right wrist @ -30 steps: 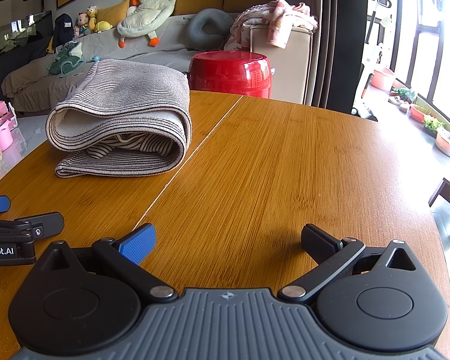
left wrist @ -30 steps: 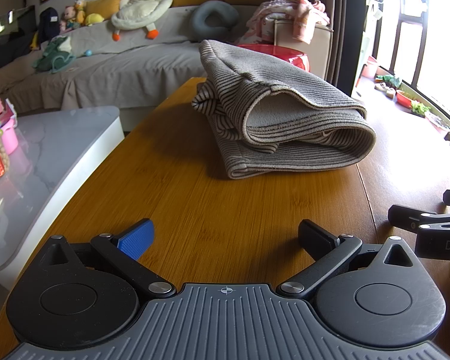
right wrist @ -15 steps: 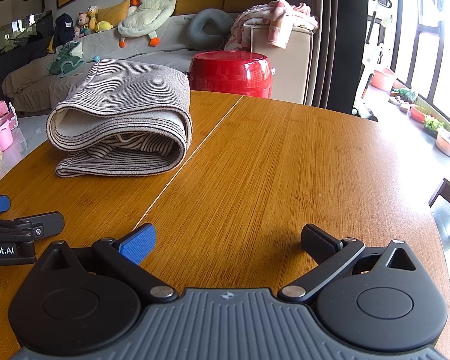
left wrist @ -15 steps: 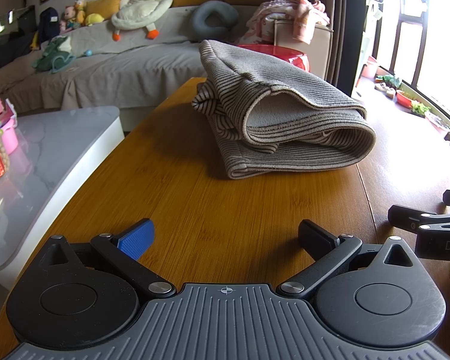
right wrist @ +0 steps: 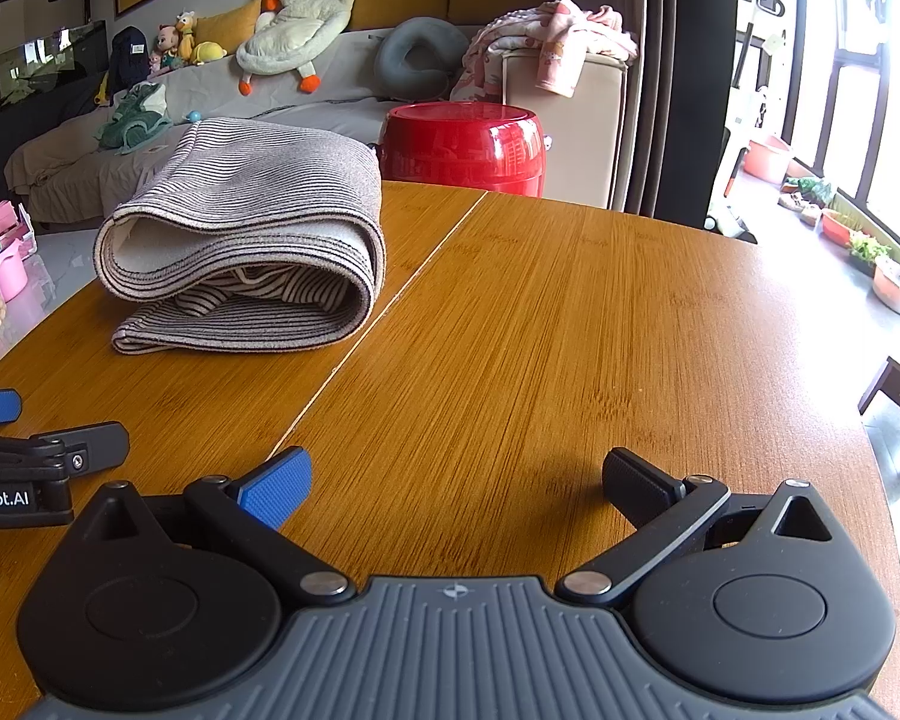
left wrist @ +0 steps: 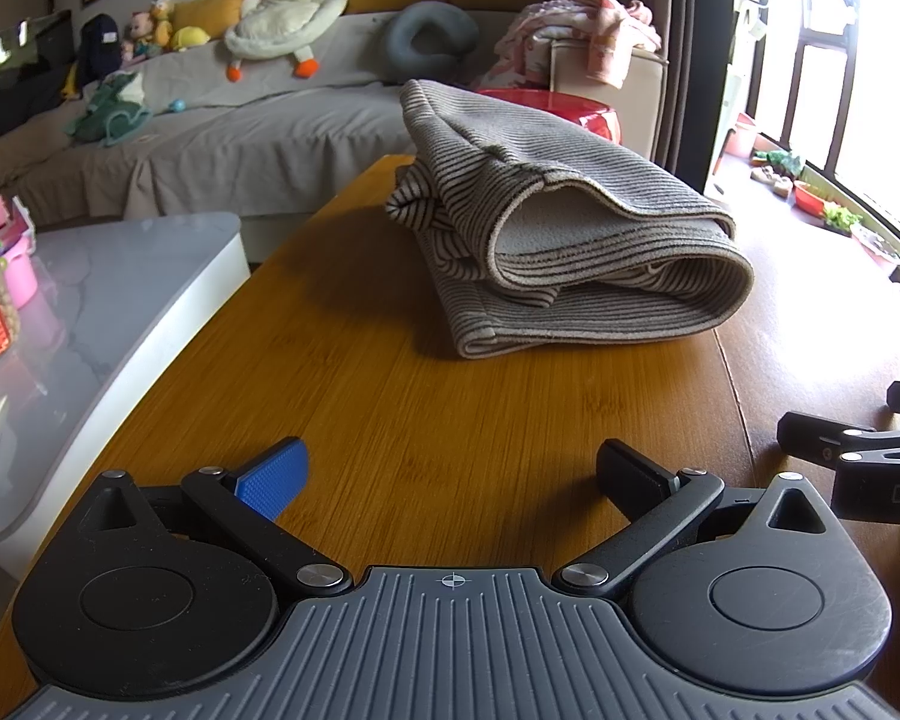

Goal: Fold clothes

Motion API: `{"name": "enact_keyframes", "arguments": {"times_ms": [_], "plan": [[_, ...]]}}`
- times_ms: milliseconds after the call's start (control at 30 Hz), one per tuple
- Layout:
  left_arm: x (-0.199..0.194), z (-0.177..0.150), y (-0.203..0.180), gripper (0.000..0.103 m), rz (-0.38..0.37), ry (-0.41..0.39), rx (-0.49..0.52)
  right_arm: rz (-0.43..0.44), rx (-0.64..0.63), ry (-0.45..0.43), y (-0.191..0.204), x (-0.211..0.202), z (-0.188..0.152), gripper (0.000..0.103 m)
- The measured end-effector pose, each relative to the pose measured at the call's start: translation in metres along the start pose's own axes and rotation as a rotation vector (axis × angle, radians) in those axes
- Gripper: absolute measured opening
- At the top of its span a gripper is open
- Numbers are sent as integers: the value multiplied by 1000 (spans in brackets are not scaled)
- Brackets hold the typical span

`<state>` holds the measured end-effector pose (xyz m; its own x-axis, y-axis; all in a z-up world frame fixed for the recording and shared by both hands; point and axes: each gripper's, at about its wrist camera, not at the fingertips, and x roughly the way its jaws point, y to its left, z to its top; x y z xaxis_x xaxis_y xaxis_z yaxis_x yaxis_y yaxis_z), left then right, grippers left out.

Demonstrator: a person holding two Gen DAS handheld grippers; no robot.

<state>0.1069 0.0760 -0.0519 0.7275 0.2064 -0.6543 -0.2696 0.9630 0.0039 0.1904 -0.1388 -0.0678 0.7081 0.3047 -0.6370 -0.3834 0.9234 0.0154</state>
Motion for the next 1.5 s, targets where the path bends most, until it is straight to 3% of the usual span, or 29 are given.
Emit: {"name": "enact_keyframes", "arguments": {"times_ms": [1233, 1500], "plan": [[0, -1, 1, 103, 3, -1, -4, 2, -2, 0, 0, 0, 0, 103], [-5, -1, 15, 103, -67, -30, -74, -15, 7, 1, 1, 0, 0, 103]]}}
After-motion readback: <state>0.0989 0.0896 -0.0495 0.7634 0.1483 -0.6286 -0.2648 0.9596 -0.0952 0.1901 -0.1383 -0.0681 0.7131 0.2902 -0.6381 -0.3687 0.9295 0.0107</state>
